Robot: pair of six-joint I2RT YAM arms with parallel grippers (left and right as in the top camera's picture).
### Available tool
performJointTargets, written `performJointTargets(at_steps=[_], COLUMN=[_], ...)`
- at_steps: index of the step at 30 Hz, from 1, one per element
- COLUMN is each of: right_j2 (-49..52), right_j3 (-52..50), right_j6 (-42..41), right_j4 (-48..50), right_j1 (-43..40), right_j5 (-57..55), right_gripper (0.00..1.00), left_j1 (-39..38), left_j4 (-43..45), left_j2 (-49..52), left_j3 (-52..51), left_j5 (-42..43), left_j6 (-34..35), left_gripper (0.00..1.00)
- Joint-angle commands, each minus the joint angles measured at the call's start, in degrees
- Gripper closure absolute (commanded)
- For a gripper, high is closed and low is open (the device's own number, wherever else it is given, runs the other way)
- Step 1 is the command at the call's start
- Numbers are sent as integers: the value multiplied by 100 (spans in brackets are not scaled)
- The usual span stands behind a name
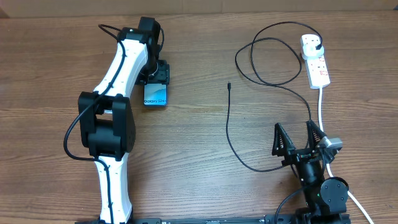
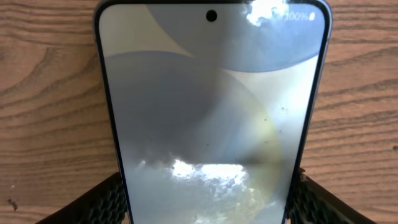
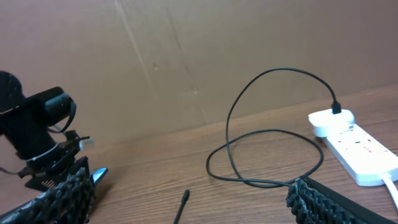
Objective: Plug charger to phone and switch on socket
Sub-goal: 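Lift the phone with the left gripper and tilt it upright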
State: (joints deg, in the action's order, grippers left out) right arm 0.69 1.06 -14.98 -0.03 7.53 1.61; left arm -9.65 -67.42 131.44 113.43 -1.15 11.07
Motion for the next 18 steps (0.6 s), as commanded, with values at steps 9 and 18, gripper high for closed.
performJointTargets(at_steps=[9,18], right_j2=[-52,-39], right_j3=[-57,151], right_j6=[7,2], right_j4=[31,-149], right_j1=[-26,-26], right_j5=[330,774], right_gripper=[0,0], left_j1=[26,26], left_j4=[-251,-1005], left_j2=[2,2], left_j3=[479,1119], left_j5=[-76,-55], left_j6=[98,619], left_gripper=[78,96])
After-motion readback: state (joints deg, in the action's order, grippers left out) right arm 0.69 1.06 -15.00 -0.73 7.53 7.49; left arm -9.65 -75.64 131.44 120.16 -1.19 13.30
